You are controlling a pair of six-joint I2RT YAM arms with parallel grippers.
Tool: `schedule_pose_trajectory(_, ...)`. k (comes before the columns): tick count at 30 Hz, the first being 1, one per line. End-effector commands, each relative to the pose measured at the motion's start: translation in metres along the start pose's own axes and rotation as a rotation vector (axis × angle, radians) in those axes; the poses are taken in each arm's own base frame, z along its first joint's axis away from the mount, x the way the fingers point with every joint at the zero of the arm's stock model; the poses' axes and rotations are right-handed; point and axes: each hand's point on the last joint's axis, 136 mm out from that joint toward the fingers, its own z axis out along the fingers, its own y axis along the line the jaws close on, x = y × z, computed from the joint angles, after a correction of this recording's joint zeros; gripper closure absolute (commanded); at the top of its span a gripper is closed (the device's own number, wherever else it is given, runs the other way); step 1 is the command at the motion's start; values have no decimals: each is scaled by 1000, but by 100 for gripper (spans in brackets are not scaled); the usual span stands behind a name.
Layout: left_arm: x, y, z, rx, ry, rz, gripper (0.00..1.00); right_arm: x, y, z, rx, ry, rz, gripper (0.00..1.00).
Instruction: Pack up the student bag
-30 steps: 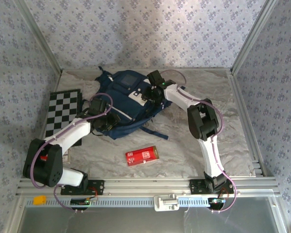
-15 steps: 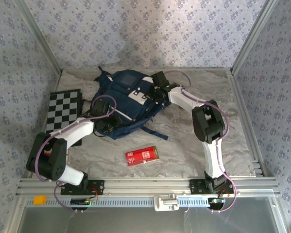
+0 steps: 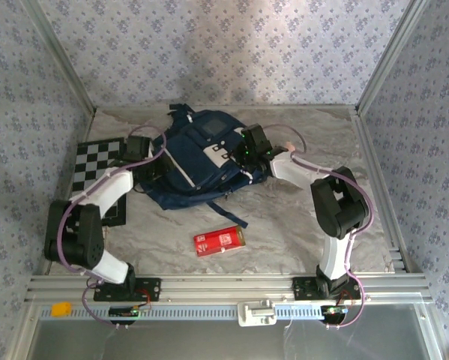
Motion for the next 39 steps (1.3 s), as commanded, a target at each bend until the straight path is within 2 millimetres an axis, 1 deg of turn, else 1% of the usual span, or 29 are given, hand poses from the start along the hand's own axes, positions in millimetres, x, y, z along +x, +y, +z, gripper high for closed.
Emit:
schedule_pose_trajectory(1,5,-16,-38,13,-12,14,42,-5,51,-32,-174,-53,30,100)
schedule_pose_trajectory(3,23,-27,-50,22,3,-11,42,-6,50,-38,-183,-77,65,100)
schedule_pose_trajectory(4,37,-38,-54,47,20,-21,42,-7,52,-41,-206,-88,84,100)
schedule_pose_trajectory(6,61,-59,-56,93,58,-15,42,-11,60,-47,-243,-103,108,100)
schedule_pose_trajectory(8,84,-77,-57,121,96,-27,42,-11,56,-47,-228,-102,130,100)
schedule_pose_trajectory(9,92,-85,-57,140,106,-30,42,-13,59,-48,-240,-107,139,100)
schedule_pose_trajectory(10,100,-94,-57,162,109,-31,42,-7,47,-44,-226,-98,160,100)
schedule_pose_trajectory(13,116,-117,-55,197,100,7,42,-8,52,-50,-272,-116,198,100)
schedule_pose_trajectory(16,124,-130,-49,196,61,44,41,-9,52,-57,-285,-133,221,100)
schedule_pose_trajectory(17,126,-134,-44,196,44,58,40,-11,56,-62,-305,-147,230,100)
schedule_pose_trajectory(19,132,-134,-32,169,43,76,40,-12,56,-68,-326,-163,246,100)
schedule_pose_trajectory(22,128,-129,-13,123,11,112,40,-15,54,-74,-323,-165,254,100)
schedule_pose_trajectory(26,116,-145,0,168,-44,219,40,-13,52,-79,-351,-161,290,100)
schedule_pose_trajectory(29,102,-147,12,174,-63,266,39,-12,54,-84,-363,-166,299,100)
schedule_pose_trajectory(30,95,-149,15,192,-75,285,39,-10,55,-85,-370,-165,305,100)
schedule_pose_trajectory(33,68,-151,13,214,-115,313,38,-4,55,-82,-381,-152,327,100)
schedule_pose_trajectory(35,58,-150,8,208,-117,316,37,-2,55,-77,-378,-149,335,100)
schedule_pose_trajectory(37,59,-149,0,193,-94,303,36,-2,56,-72,-381,-147,348,100)
schedule_pose_trajectory(39,70,-150,-8,196,-67,276,33,-3,58,-68,-405,-150,362,100)
